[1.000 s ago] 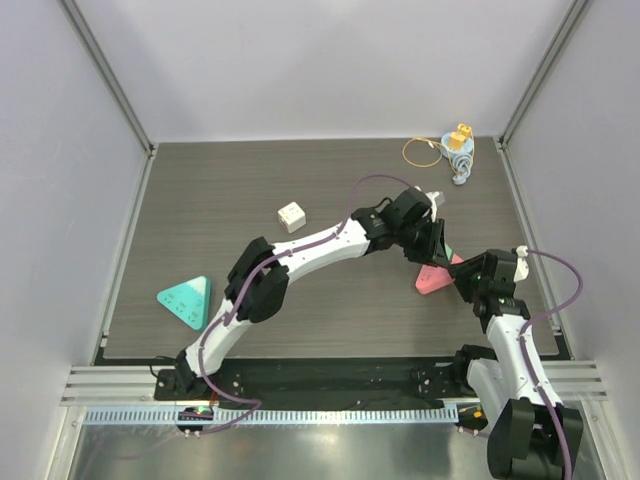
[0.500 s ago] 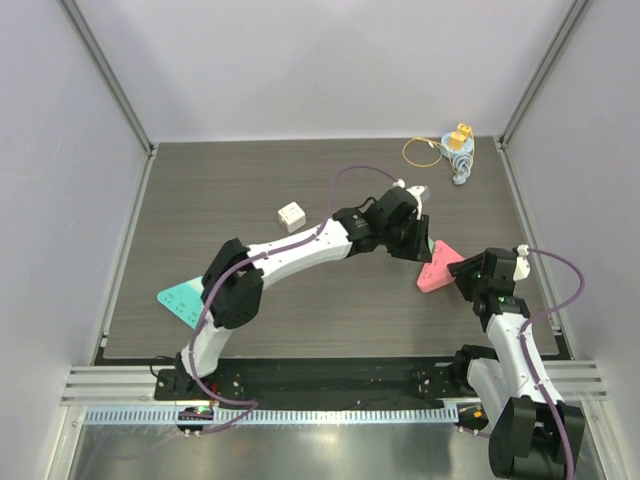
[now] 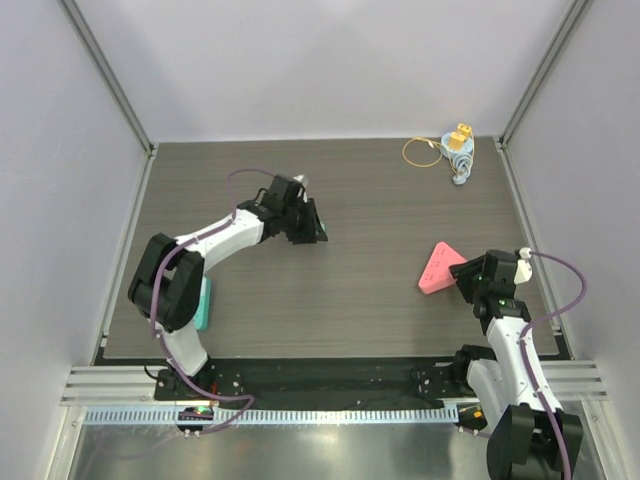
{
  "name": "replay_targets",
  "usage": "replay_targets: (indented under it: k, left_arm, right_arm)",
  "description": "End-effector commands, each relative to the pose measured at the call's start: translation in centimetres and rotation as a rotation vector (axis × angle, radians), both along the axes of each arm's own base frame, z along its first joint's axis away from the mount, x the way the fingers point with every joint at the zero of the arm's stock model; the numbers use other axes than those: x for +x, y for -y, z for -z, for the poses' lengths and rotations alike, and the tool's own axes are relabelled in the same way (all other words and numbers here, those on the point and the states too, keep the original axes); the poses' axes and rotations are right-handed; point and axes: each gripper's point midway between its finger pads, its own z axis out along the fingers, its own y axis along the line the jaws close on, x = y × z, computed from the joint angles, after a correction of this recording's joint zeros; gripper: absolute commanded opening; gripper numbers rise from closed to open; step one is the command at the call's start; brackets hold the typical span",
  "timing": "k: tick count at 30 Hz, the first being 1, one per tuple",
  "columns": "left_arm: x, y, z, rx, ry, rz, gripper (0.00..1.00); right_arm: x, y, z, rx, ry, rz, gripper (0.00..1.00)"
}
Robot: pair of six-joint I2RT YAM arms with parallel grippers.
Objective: Pull the plug off the socket
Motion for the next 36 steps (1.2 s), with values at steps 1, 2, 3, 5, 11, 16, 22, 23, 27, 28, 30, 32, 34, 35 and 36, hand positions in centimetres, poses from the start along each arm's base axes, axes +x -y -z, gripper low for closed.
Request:
replay_targets:
  k: [1, 2, 3, 5, 11, 16, 22, 23, 27, 28, 30, 32, 34, 35, 36]
  left_arm:
    - [0.7, 2.7, -1.7, -0.197, 0.004, 0.03, 0.0]
    - [1.1, 2.5, -0.5, -0.194, -0.017, 0.009, 0.0]
    - [1.5, 2.5, -0.1, -0.214, -0.02, -0.015, 0.0]
    - [2.4, 2.1, 0.7, -0.219, -0.028, -0.048, 0.0]
    - [4.9, 0.5, 2.3, -0.196, -0.059, -0.143, 0.1]
    - [5.1, -0.6, 3.5, -0.166, -0.067, -0.154, 0.21]
    - [5.5, -1.8, 5.0, -0.14, -0.085, -0.18, 0.35]
    - [5.5, -1.9, 4.8, -0.139, -0.079, -0.186, 0.37]
    - [5.2, -2.4, 4.0, -0.14, -0.056, -0.201, 0.58]
    - [4.9, -2.4, 3.9, -0.147, -0.064, -0.204, 0.66]
    - [4.7, -2.2, 2.8, -0.168, -0.051, -0.2, 0.73]
    - [4.0, -1.9, 2.0, -0.183, -0.05, -0.19, 0.83]
    - [3.1, -1.5, 0.5, -0.205, -0.03, -0.175, 0.89]
    - [2.5, -1.1, -0.1, -0.215, -0.029, -0.164, 0.9]
    - [2.1, -0.8, -1.9, -0.241, -0.002, -0.153, 0.91]
  right_arm:
    - [-3.5, 0.0, 3.3, 0.008, -0.171, 0.017, 0.01]
    - [-3.5, -0.1, 3.2, 0.014, -0.168, 0.018, 0.01]
    - [-3.6, 0.0, 3.2, 0.017, -0.172, 0.02, 0.01]
    - [-4.3, 0.4, 3.2, 0.008, -0.2, 0.051, 0.01]
    - [-6.3, 2.2, 2.9, -0.026, -0.256, 0.192, 0.01]
    - [-6.6, 3.9, 1.3, -0.086, -0.266, 0.264, 0.05]
    - [-6.6, 4.3, 0.6, -0.107, -0.275, 0.275, 0.09]
    - [-6.6, 4.4, 0.4, -0.111, -0.275, 0.278, 0.1]
    - [-6.9, 5.0, -0.6, -0.127, -0.287, 0.313, 0.1]
    - [-7.1, 5.2, -0.9, -0.128, -0.29, 0.326, 0.1]
    - [-7.3, 5.4, -0.9, -0.13, -0.305, 0.342, 0.1]
    - [-7.3, 5.6, -1.0, -0.132, -0.321, 0.349, 0.1]
    - [-7.4, 5.8, -1.0, -0.131, -0.327, 0.362, 0.11]
    - [-7.6, 6.0, -0.9, -0.128, -0.335, 0.372, 0.12]
    - [-7.6, 6.1, -0.9, -0.123, -0.342, 0.378, 0.12]
